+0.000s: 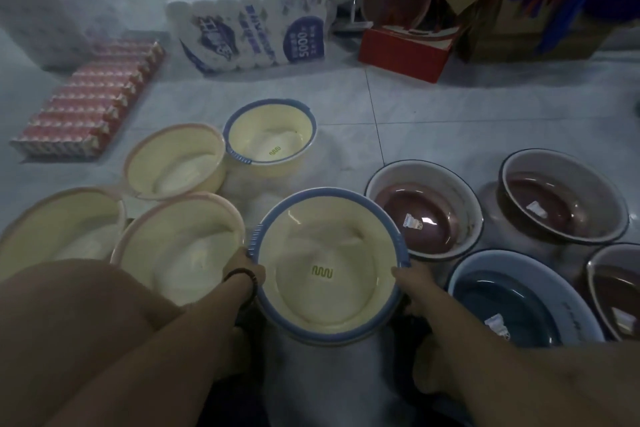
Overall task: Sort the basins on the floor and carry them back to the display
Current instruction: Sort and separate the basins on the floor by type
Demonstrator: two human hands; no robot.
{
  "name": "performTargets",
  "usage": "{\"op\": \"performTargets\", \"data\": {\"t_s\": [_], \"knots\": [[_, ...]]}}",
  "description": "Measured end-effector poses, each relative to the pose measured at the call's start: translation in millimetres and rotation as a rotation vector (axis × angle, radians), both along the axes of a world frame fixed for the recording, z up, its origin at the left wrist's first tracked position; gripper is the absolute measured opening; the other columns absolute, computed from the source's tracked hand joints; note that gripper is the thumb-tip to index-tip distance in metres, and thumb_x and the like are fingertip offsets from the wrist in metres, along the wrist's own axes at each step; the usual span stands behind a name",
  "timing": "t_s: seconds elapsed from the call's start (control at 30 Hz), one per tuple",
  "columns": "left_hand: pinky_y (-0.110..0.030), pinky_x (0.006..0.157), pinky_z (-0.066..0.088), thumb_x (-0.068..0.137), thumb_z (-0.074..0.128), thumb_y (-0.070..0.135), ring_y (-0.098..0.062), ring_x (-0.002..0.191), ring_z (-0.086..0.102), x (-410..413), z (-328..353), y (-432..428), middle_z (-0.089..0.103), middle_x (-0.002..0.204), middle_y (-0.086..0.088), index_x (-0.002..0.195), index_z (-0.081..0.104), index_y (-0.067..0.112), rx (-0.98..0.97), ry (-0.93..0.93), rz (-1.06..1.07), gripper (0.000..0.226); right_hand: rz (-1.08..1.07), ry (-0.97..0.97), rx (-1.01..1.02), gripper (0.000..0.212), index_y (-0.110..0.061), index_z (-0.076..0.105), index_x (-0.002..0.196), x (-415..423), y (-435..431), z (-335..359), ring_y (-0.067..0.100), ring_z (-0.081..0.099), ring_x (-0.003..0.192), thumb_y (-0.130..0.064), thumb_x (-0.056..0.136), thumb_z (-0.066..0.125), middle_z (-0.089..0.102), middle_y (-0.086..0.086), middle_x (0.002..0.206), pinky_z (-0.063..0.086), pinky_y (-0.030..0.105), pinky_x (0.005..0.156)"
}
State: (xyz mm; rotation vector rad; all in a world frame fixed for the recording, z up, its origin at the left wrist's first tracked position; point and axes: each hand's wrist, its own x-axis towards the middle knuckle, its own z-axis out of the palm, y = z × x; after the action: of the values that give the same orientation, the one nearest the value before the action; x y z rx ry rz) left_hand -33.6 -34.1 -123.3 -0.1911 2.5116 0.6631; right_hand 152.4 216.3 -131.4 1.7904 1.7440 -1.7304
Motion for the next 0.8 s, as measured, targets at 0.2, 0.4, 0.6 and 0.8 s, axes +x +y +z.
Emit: {"op": "performTargets", "data": {"t_s": [0.2, 0.4, 0.6, 0.8], "knots": [[-0.037, 0.087, 0.048, 0.089, 0.065, 0.010, -0.035, 0.107, 0.059, -17.4, -49.1, 0.7, 0.063, 0.116, -0.015, 0.122, 0.055, 0.008, -0.020, -0.087, -0.076, 0.034, 0.014, -0.119, -0.263, 0.026, -0.015, 0.055, 0.125, -10.3, -4.1, -18.9, 0.032, 0.055, 0.084, -0.005, 0.104, 0.043, 0.060, 0.012, 0.102, 0.048, 0.057, 0.078], [-0.042, 0.083, 0.057, 0.096, 0.050, 0.010, -0.035, 0.095, 0.061, -27.1, -66.3, 6.6, 0.063, 0.102, -0.017, 0.121, 0.060, 0.001, -0.044, -0.333, -0.062, 0.029, 0.006, -0.112, -0.234, 0.017, -0.009, 0.060, 0.107, -22.0, -3.2, -35.3, 0.029, 0.058, 0.074, -0.003, 0.102, 0.045, 0.064, 0.012, 0.092, 0.047, 0.037, 0.061], [-0.039, 0.099, 0.049, 0.096, 0.053, 0.027, -0.034, 0.122, 0.056, -25.1, 2.0, 40.7, 0.055, 0.138, -0.014, 0.148, 0.042, 0.012, -0.135, -0.253, -0.386, 0.055, 0.149, -0.280, 0.106, 0.046, 0.002, 0.060, 0.127, -41.0, -1.6, -38.9, 0.036, 0.067, 0.098, -0.015, 0.085, 0.053, 0.067, 0.018, 0.113, 0.058, 0.041, 0.082], [-0.043, 0.094, 0.058, 0.103, 0.044, 0.033, -0.030, 0.110, 0.067, -71.2, 154.8, 84.8, 0.064, 0.128, -0.007, 0.134, 0.059, 0.015, -0.188, -0.179, -0.843, 0.038, 0.209, 0.145, 0.216, 0.020, -0.015, 0.072, 0.095, -130.2, -14.1, 19.4, 0.025, 0.064, 0.081, -0.020, 0.078, 0.063, 0.069, 0.007, 0.090, 0.050, 0.036, 0.071]]}}
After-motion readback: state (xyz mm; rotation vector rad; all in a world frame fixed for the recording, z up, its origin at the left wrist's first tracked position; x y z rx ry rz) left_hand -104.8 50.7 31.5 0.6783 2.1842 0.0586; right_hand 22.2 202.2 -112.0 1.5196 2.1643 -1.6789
